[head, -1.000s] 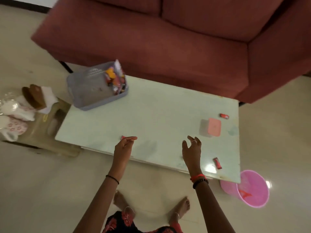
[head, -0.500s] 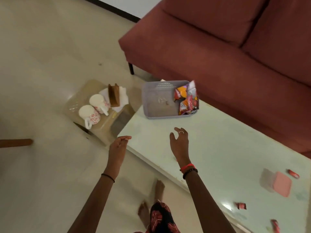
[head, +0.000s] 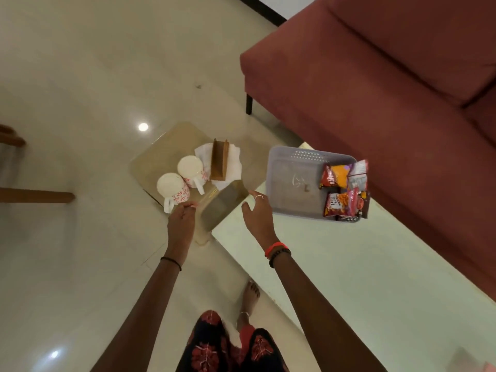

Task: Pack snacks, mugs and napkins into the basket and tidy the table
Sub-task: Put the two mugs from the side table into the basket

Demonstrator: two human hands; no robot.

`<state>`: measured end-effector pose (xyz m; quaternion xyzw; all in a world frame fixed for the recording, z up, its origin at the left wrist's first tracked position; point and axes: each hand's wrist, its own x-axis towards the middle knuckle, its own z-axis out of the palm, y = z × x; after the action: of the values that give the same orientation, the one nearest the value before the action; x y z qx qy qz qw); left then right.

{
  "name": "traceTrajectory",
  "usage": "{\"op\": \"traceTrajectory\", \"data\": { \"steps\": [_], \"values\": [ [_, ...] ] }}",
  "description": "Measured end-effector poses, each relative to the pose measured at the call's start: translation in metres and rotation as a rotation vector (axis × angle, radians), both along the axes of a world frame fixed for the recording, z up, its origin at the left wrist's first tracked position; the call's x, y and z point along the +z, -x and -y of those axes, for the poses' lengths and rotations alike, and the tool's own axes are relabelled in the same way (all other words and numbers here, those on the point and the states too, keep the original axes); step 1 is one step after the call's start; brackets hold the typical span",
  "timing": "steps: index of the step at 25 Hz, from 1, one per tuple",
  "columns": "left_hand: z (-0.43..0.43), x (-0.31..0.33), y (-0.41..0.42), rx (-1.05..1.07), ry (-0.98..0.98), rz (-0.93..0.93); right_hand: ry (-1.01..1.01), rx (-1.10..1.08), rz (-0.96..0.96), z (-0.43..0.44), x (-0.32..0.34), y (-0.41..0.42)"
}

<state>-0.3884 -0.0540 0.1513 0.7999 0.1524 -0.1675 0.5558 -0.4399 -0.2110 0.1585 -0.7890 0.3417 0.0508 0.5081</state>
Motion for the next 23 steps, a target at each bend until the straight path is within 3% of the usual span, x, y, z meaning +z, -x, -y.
{"op": "traceTrajectory", "data": {
  "steps": [6, 13, 19, 23],
  "values": [
    [-0.022, -0.030, -0.072, 0.072, -0.053, 0.041, -0.021, 0.155, -0.098, -0.029, -0.028, -0.082],
    [-0.044, -0.078, -0.136, -0.399, -0.493, 0.045, 0.023, 0.320, -0.153, -0.060, -0.063, -0.170],
    [-0.053, -0.104, -0.167, -0.548, -0.414, -0.173, 0.322, 0.650, -0.317, -0.069, -0.088, -0.221],
    [-0.055, -0.108, -0.171, -0.577, -0.419, -0.181, 0.367, 0.711, -0.368, -0.073, -0.095, -0.234]
  ]
}}
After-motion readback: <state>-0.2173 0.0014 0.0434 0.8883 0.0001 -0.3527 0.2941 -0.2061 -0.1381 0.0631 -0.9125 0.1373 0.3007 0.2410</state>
